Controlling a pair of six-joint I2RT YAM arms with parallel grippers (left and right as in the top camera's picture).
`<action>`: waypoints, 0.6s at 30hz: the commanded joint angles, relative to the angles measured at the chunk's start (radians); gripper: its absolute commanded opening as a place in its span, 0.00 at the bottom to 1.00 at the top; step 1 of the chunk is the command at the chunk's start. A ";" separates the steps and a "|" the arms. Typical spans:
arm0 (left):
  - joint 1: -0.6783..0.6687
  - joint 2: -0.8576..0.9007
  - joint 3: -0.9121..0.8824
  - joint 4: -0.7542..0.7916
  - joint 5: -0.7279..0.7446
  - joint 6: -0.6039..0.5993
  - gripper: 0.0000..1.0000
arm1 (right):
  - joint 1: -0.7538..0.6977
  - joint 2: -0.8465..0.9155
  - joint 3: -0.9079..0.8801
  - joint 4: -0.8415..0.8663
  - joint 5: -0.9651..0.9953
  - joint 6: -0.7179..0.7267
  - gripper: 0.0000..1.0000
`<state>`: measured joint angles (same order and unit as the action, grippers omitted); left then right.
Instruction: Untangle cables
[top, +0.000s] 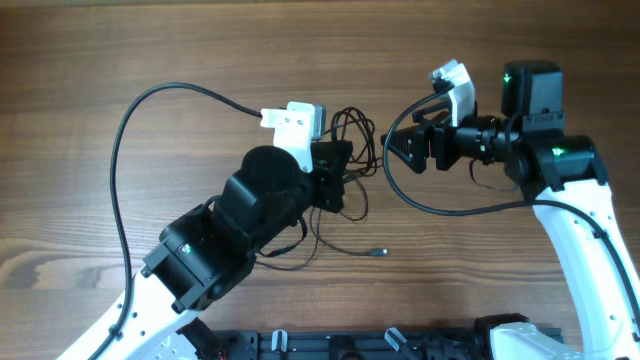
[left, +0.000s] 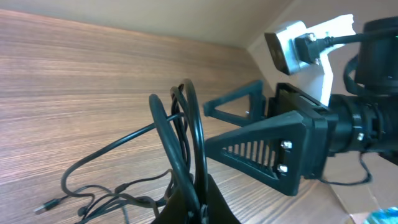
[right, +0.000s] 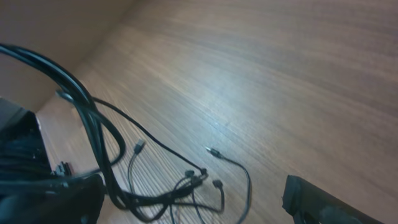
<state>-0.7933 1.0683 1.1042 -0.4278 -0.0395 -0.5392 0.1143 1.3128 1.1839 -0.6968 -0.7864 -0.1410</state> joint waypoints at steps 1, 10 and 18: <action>0.004 -0.009 0.006 0.027 0.077 0.006 0.04 | 0.000 0.006 -0.005 0.031 -0.054 -0.017 0.96; 0.003 0.006 0.006 0.055 0.137 0.006 0.04 | 0.000 0.006 -0.005 0.053 0.005 -0.013 0.96; 0.003 0.008 0.006 0.061 0.208 0.006 0.04 | 0.000 0.006 -0.005 0.079 0.004 -0.002 0.96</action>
<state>-0.7933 1.0729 1.1042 -0.3801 0.1150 -0.5369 0.1143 1.3128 1.1839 -0.6296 -0.7994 -0.1402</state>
